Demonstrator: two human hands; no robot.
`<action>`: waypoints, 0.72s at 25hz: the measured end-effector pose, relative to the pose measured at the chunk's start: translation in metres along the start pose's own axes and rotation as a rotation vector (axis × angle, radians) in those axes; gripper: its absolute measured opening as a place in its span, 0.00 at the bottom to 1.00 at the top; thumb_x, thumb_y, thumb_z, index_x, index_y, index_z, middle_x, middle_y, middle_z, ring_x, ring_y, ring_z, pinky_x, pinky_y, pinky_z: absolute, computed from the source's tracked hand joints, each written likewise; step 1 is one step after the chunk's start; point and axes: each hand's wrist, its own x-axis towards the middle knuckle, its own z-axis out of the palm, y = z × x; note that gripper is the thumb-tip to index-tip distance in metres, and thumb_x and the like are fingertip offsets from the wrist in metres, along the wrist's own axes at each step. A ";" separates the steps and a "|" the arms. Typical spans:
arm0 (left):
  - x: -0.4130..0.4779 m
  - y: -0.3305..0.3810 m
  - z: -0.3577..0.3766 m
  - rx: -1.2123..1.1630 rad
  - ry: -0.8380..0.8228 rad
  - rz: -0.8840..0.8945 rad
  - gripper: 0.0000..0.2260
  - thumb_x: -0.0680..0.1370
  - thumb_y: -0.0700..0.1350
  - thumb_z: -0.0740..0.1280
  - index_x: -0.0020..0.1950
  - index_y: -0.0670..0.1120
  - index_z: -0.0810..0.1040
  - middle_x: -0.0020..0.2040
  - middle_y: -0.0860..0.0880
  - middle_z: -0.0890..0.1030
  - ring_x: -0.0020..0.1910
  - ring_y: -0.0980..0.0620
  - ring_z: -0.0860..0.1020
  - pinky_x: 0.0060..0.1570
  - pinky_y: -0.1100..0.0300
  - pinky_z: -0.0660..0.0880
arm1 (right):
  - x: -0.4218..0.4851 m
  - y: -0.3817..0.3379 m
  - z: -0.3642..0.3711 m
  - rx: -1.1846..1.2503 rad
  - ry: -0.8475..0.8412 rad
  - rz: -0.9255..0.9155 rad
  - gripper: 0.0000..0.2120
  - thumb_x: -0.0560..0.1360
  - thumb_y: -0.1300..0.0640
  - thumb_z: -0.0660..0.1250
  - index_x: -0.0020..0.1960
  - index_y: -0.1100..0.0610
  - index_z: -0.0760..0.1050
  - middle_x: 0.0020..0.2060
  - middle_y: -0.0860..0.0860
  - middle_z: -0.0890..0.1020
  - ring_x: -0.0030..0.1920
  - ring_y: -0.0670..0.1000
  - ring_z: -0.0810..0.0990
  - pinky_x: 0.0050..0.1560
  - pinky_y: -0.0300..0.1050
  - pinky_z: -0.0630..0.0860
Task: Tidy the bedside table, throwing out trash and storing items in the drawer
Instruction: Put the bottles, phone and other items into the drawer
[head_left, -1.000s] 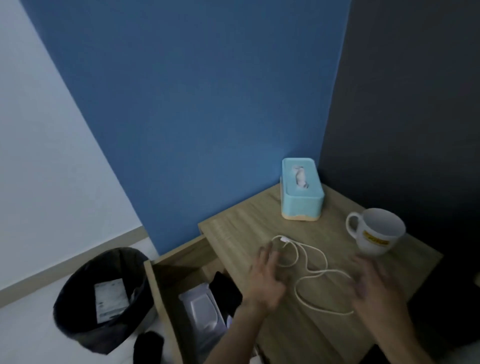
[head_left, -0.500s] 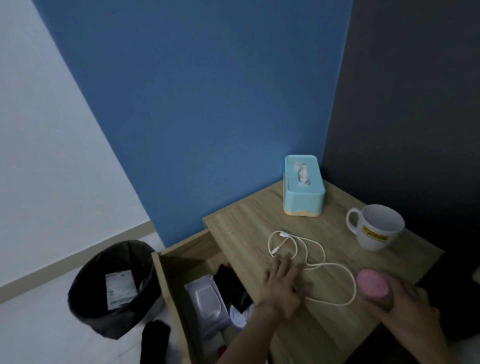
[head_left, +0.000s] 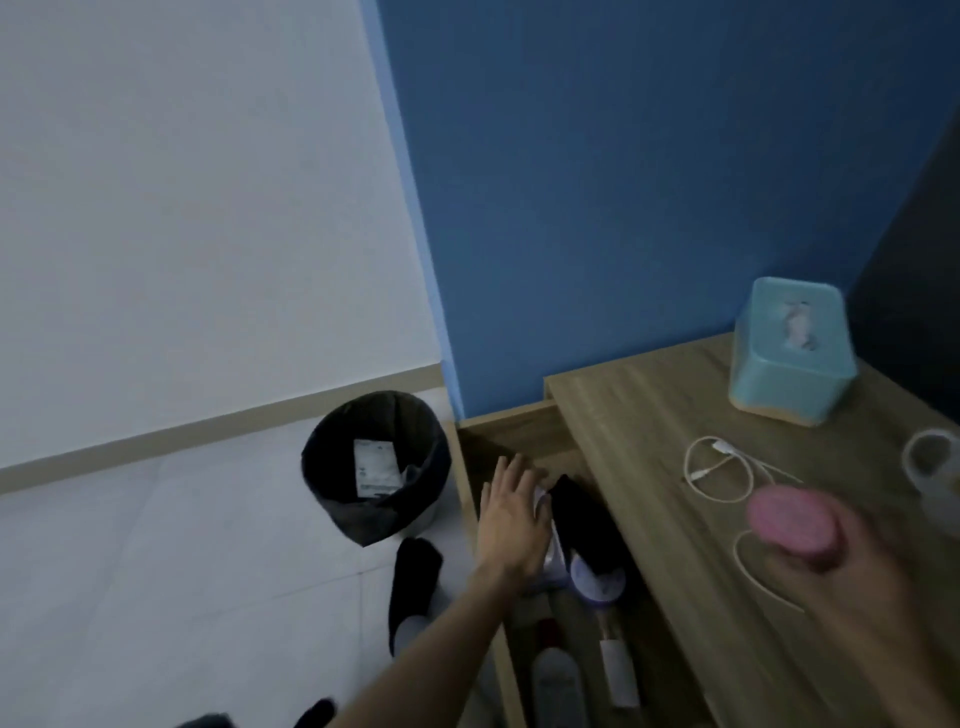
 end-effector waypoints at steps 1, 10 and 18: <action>-0.004 -0.012 -0.006 0.017 0.022 -0.037 0.17 0.81 0.48 0.55 0.70 0.49 0.67 0.78 0.49 0.55 0.78 0.49 0.46 0.75 0.52 0.45 | -0.007 -0.014 0.023 -0.020 -0.030 -0.105 0.30 0.56 0.69 0.79 0.56 0.64 0.74 0.51 0.63 0.75 0.48 0.60 0.76 0.51 0.45 0.70; -0.038 -0.051 -0.018 -0.267 -0.054 -0.266 0.18 0.81 0.47 0.56 0.71 0.47 0.65 0.79 0.46 0.51 0.77 0.45 0.51 0.74 0.50 0.57 | -0.073 -0.011 0.181 -0.445 -0.738 -0.312 0.21 0.70 0.54 0.67 0.61 0.53 0.68 0.61 0.53 0.69 0.63 0.55 0.72 0.58 0.48 0.70; -0.040 -0.054 -0.005 -0.331 -0.072 -0.274 0.14 0.80 0.48 0.57 0.64 0.46 0.69 0.68 0.48 0.67 0.63 0.46 0.73 0.63 0.47 0.72 | -0.088 0.046 0.227 -0.471 -0.766 -0.225 0.38 0.71 0.40 0.36 0.64 0.61 0.71 0.67 0.63 0.70 0.67 0.62 0.70 0.72 0.43 0.54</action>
